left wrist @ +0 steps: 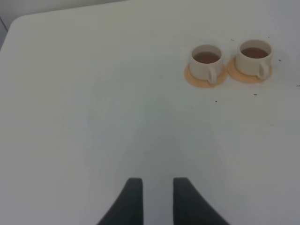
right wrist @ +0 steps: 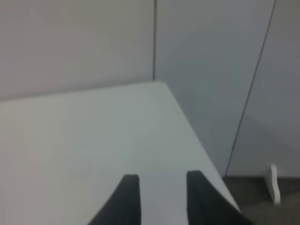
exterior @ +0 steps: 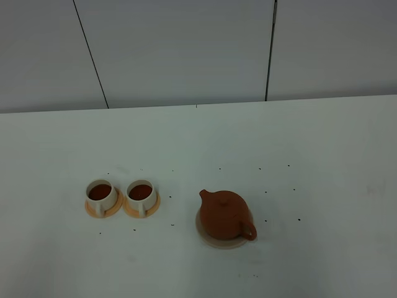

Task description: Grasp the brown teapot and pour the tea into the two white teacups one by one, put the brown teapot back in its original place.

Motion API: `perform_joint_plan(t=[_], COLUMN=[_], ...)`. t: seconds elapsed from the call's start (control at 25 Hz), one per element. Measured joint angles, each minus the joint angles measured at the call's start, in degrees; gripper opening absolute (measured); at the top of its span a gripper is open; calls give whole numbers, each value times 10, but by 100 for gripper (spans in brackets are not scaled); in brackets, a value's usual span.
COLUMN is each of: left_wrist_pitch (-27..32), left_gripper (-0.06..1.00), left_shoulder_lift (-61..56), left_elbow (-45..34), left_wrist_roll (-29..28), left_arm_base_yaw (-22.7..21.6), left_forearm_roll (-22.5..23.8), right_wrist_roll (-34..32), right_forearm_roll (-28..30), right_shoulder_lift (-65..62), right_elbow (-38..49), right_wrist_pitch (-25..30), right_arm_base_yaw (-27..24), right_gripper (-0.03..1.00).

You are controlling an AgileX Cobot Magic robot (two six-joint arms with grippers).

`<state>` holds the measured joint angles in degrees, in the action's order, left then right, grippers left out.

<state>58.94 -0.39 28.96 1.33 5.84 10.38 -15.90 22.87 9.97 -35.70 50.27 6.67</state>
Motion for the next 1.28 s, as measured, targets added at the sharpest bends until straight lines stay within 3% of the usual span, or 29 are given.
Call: perform_joint_plan(t=[0.28, 0.64, 1.28], left_wrist_pitch=[0, 0, 0], left_gripper=[23, 23, 23], left_shoulder_lift=[0, 0, 0], left_elbow=[0, 0, 0], left_wrist_roll=[1, 1, 1], left_arm_base_yaw=[0, 0, 0], left_forearm_roll=[0, 0, 0], right_wrist_roll=[58, 99, 32], right_forearm_roll=[-85, -196, -205], right_shoulder_lift=[-31, -102, -104], right_elbow=[1, 58, 74], right_wrist_pitch=[30, 72, 101], right_arm_base_yaw=[-41, -51, -51], right_gripper=[23, 23, 23])
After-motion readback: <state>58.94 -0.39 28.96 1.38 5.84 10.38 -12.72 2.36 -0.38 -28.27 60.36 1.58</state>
